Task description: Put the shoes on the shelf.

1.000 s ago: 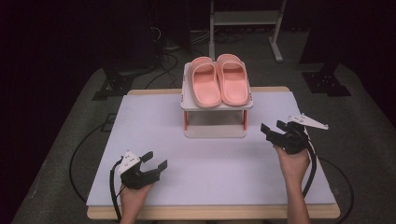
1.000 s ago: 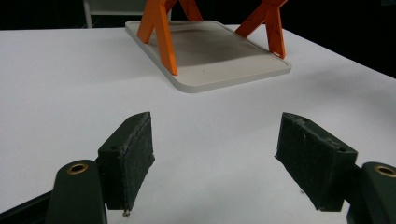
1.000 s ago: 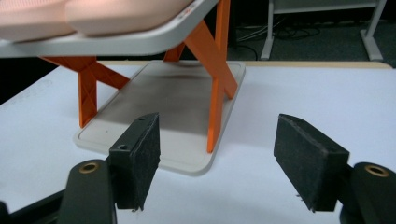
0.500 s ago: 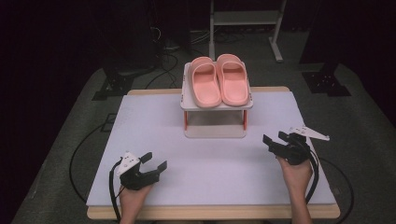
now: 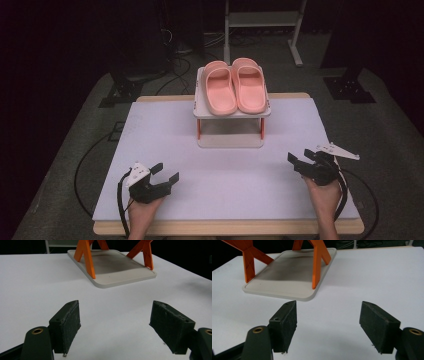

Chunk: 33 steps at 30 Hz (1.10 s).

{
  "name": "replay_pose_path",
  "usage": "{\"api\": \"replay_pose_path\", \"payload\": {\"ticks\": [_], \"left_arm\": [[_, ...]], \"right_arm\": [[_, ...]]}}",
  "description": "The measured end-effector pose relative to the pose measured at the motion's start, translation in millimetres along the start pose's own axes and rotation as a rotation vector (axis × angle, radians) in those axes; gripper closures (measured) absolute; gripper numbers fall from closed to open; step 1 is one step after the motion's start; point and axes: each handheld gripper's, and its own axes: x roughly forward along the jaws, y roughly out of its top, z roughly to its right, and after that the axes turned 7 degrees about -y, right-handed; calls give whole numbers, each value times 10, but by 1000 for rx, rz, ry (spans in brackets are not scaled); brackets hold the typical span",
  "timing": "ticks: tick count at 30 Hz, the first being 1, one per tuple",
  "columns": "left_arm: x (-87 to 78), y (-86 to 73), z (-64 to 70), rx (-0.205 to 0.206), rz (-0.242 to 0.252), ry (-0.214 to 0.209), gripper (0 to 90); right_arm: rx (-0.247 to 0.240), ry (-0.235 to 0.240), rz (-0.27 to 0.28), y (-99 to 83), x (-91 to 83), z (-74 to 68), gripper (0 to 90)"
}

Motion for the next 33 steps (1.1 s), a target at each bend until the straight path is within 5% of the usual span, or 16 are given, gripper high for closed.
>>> {"api": "replay_pose_path", "payload": {"ticks": [33], "left_arm": [[8,-6,36,4,-6,2,216]], "right_arm": [[-7,35,-56,-424,-179,206,298]]}}
